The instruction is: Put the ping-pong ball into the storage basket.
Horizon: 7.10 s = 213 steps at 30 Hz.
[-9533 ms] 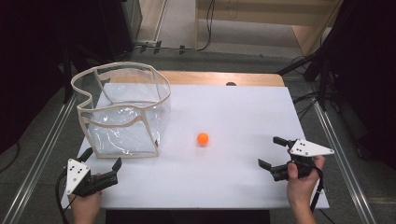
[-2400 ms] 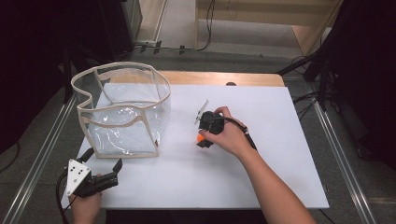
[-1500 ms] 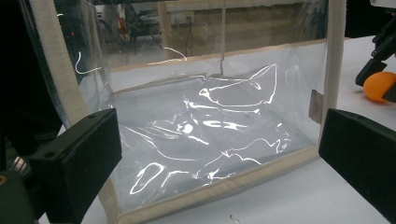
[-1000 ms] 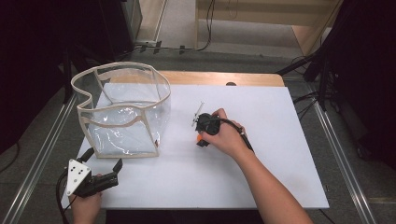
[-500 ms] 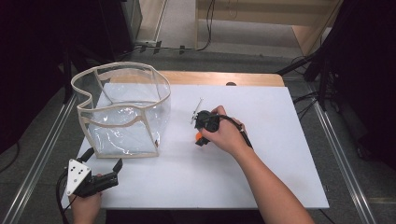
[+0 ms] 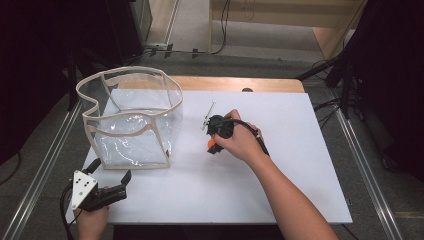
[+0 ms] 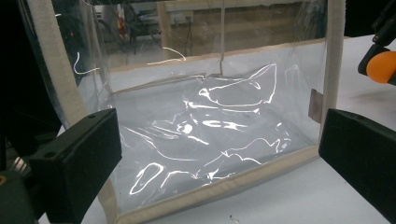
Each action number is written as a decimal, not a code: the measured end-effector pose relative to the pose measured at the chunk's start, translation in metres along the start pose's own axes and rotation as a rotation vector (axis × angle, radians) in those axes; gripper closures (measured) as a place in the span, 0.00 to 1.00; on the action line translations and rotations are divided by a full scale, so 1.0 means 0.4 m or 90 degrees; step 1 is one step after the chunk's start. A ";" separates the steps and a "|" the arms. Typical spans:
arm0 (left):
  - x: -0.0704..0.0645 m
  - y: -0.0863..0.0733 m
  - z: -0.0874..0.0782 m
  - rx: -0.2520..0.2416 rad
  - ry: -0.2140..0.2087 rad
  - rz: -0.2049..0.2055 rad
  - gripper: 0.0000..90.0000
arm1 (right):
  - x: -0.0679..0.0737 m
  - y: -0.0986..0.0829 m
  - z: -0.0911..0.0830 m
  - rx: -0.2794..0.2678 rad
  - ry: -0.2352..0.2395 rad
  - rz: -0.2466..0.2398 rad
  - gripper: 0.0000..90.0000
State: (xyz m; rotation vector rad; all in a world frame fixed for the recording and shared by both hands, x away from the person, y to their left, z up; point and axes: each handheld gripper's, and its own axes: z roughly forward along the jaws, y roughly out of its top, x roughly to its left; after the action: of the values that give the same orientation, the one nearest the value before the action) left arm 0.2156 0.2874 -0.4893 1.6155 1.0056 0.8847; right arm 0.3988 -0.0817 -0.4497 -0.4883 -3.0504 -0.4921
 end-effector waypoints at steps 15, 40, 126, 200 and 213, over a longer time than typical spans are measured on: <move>-0.001 0.000 0.001 0.000 0.000 0.001 0.00 | 0.000 0.023 -0.025 -0.002 0.010 -0.011 0.53; 0.000 0.000 0.000 -0.001 -0.001 0.001 0.00 | 0.009 0.076 -0.047 -0.002 0.023 -0.041 0.53; 0.000 0.000 0.001 -0.003 -0.004 0.001 0.00 | -0.006 0.181 -0.165 -0.019 0.052 -0.040 0.53; 0.001 0.000 0.001 -0.005 -0.007 0.000 0.00 | -0.020 0.257 -0.323 -0.009 0.038 -0.059 0.53; 0.001 0.000 0.001 -0.004 -0.006 0.000 0.00 | -0.021 0.266 -0.338 -0.006 0.039 -0.063 0.53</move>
State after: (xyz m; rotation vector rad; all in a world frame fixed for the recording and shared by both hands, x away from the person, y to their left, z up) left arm 0.2160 0.2876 -0.4894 1.6130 0.9945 0.8784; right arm 0.4347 -0.0300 -0.2894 -0.3175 -3.0258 -0.5135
